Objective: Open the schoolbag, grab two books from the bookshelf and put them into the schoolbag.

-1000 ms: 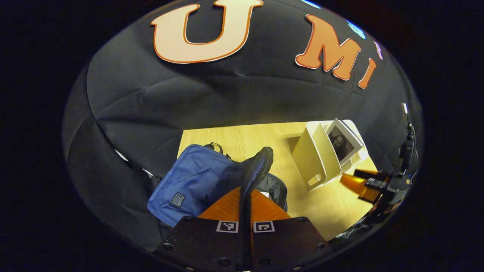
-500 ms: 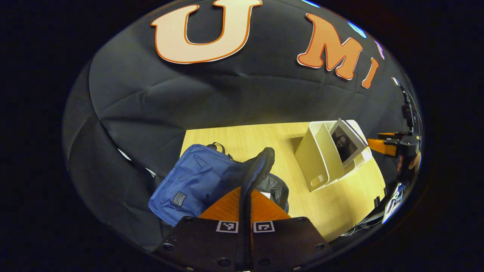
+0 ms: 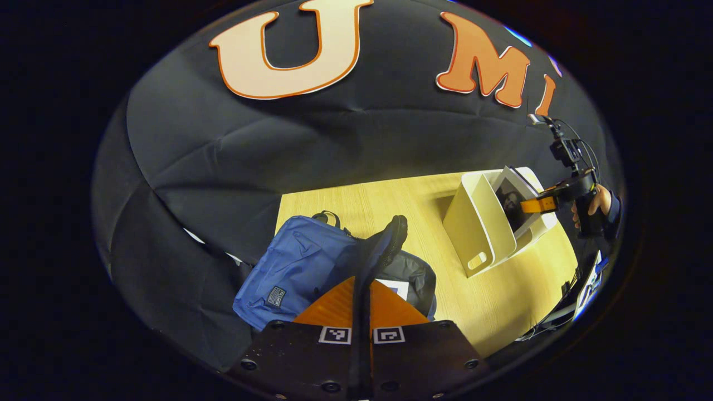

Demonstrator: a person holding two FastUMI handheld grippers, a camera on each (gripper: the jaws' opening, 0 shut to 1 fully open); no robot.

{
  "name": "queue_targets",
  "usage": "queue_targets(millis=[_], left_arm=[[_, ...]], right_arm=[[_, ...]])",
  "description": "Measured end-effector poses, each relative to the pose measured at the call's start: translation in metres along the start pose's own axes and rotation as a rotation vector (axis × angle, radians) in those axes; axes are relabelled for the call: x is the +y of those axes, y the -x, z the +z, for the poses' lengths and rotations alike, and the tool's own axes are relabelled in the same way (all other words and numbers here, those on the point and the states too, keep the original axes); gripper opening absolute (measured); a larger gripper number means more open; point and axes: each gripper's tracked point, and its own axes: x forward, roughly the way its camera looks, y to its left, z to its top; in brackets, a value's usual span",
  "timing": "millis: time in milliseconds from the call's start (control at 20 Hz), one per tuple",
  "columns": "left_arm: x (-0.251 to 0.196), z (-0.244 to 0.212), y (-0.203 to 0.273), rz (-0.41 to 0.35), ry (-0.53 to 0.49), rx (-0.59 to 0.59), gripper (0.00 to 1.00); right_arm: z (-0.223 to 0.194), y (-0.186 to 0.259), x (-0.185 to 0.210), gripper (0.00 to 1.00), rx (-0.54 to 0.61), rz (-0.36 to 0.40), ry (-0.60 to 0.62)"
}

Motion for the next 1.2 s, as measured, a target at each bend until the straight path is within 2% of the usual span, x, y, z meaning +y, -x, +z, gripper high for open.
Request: queue_targets(millis=[200,250,300,350,400,550,600,700,750,800,850,900,950,1200], left_arm=[[0.004,0.005,0.000,0.012,-0.009,-0.001,0.00],[0.006,0.005,0.000,0.016,-0.005,0.000,0.00],[0.007,0.005,0.000,0.016,-0.006,0.000,0.00],[0.008,0.004,-0.001,0.016,-0.006,0.003,0.00],[0.008,0.004,-0.001,0.013,-0.005,0.003,0.00],[0.009,0.003,-0.001,0.012,-0.003,0.004,0.00],[0.009,0.004,-0.001,0.010,-0.001,0.002,0.00],[0.007,0.003,-0.002,0.002,0.001,0.003,0.00],[0.007,0.001,-0.001,-0.002,0.000,0.005,0.00],[0.008,0.002,-0.001,-0.002,0.002,0.004,0.00],[0.007,0.002,-0.001,-0.006,0.000,0.003,0.00],[0.007,0.002,-0.001,-0.006,0.002,0.001,0.00],[0.006,0.003,-0.001,-0.012,0.002,0.001,0.00],[0.004,0.001,0.000,-0.018,0.006,-0.003,0.00]], right_arm=[[0.003,-0.020,-0.006,0.79,0.040,-0.044,0.054],[0.001,-0.023,-0.006,0.69,0.059,-0.047,0.055],[-0.003,-0.028,-0.006,0.76,0.077,-0.051,0.059],[-0.004,-0.032,-0.009,0.74,0.090,-0.062,0.059],[-0.002,-0.032,-0.008,0.68,0.093,-0.048,0.043],[-0.006,-0.036,0.006,0.59,0.144,0.025,-0.011],[-0.009,-0.035,0.013,0.53,0.162,0.062,-0.022],[-0.010,-0.034,0.017,0.43,0.161,0.074,-0.009],[-0.014,-0.035,0.017,0.43,0.163,0.078,-0.006],[-0.016,-0.031,0.017,0.35,0.167,0.085,-0.008],[-0.017,-0.027,0.017,0.42,0.165,0.093,-0.012],[-0.015,-0.021,0.013,0.34,0.154,0.097,-0.019],[-0.013,-0.014,0.010,0.42,0.143,0.104,-0.028],[-0.002,0.048,-0.004,0.41,0.074,0.203,-0.101]])
